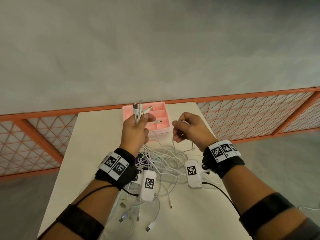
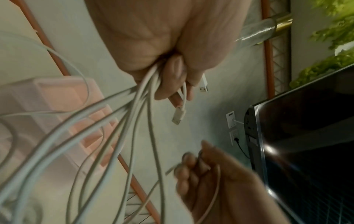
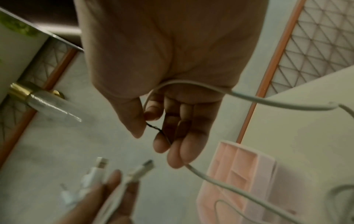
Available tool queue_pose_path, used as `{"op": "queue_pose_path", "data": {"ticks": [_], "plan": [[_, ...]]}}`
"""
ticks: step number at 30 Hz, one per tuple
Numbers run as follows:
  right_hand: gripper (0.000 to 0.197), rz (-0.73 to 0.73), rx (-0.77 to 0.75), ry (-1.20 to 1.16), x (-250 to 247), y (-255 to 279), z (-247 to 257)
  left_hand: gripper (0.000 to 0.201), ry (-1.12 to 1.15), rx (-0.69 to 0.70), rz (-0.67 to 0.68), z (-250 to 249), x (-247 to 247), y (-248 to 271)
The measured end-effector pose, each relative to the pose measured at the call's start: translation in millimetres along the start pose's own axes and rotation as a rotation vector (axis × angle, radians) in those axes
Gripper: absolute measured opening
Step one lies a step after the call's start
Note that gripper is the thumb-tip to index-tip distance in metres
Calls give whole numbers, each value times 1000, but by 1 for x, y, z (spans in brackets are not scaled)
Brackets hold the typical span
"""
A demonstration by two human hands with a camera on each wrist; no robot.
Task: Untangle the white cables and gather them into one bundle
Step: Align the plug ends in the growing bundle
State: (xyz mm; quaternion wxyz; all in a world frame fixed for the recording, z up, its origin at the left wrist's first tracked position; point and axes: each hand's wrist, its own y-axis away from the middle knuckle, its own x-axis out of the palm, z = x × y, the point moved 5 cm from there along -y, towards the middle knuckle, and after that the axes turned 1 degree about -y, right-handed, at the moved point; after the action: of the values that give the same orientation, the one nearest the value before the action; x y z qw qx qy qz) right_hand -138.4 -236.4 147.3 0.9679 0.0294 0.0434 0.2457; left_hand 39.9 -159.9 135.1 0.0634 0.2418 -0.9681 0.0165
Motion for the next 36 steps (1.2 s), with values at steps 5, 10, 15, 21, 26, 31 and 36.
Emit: {"op": "queue_pose_path", "data": {"ticks": [5,10,15,21,26,31,36], "plan": [[21,2,-64,-73,12,0,16,22,-122,-122,30,35,8,1],[19,-38,-123,-122,14,1,21,27,-312,-260,54,79,-4,9],[25,-60,-128,-153,13,0,20,43,-316,-490,41,107,-24,23],[31,32,-23,-220,22,0,3,29,134,-254,-24,69,-17,18],[29,141,-24,-267,41,5,5,22,124,-126,105,41,4,13],[28,-277,-378,-498,-5,-7,50,27,37,-221,266,69,3,21],[24,-727,-541,-614,-86,-1,80,23,-180,-211,151,96,-34,13]]}}
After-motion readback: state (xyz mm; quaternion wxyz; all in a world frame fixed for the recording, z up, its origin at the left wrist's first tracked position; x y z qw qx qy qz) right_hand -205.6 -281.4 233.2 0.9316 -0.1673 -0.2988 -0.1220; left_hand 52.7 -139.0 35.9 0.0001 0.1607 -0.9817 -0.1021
